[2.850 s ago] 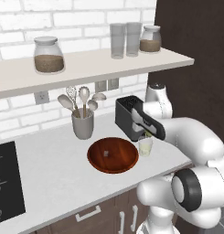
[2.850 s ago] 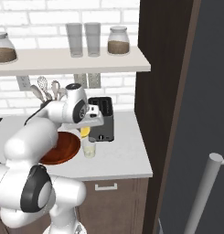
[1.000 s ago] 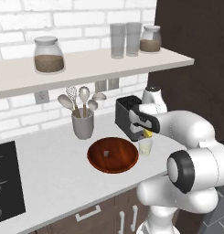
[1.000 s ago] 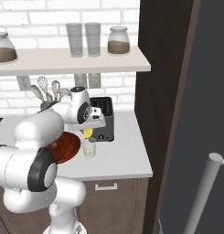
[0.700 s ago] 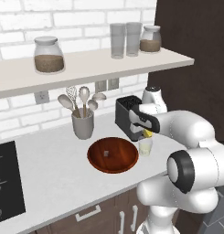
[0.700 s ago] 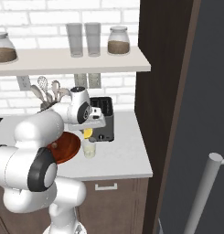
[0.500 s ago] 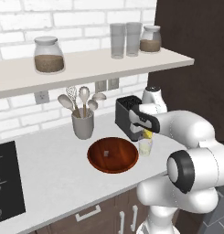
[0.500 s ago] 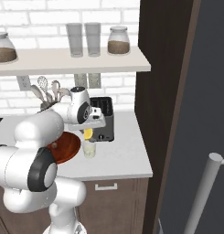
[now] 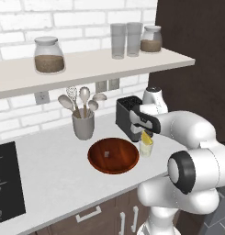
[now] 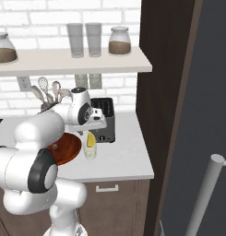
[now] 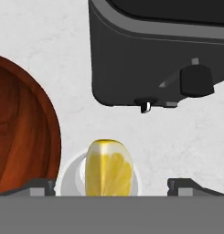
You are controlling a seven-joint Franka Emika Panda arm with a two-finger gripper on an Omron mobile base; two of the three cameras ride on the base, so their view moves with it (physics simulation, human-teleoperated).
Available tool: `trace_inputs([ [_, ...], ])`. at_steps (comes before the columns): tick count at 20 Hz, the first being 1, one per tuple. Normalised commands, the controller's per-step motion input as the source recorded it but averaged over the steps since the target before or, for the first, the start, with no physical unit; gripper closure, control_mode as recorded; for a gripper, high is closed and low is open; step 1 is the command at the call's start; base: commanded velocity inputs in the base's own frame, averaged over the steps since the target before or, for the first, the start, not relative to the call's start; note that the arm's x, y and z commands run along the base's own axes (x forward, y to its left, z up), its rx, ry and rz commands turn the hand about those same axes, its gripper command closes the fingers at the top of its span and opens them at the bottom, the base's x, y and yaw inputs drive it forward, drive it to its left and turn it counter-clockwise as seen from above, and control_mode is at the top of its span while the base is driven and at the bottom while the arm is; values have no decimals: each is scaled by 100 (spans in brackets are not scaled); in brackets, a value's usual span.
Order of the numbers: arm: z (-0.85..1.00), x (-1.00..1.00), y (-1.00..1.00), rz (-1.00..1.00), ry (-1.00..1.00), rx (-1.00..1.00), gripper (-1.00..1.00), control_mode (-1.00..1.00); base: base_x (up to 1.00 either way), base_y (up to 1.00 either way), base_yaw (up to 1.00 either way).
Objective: Grab a lemon wedge from the fridge and one ice cube from the ice bowl, and put them in the glass of lemonade.
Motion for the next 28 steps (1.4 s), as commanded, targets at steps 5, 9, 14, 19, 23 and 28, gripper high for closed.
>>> trace_inputs([
  [5,0,-3,-1,0,0,0,-100,-100,0,0,0],
  [9,0,-16,-20,0,0,3,-100,-100,0,0,0],
  [14,0,-21,-15,0,0,4,-100,-100,0,0,0],
  [19,2,-28,0,0,0,2,-100,-100,0,0,0],
  [23,4,-42,0,0,0,2,-100,-100,0,0,0],
  [28,6,-53,0,0,0,2,-100,-100,0,0,0],
])
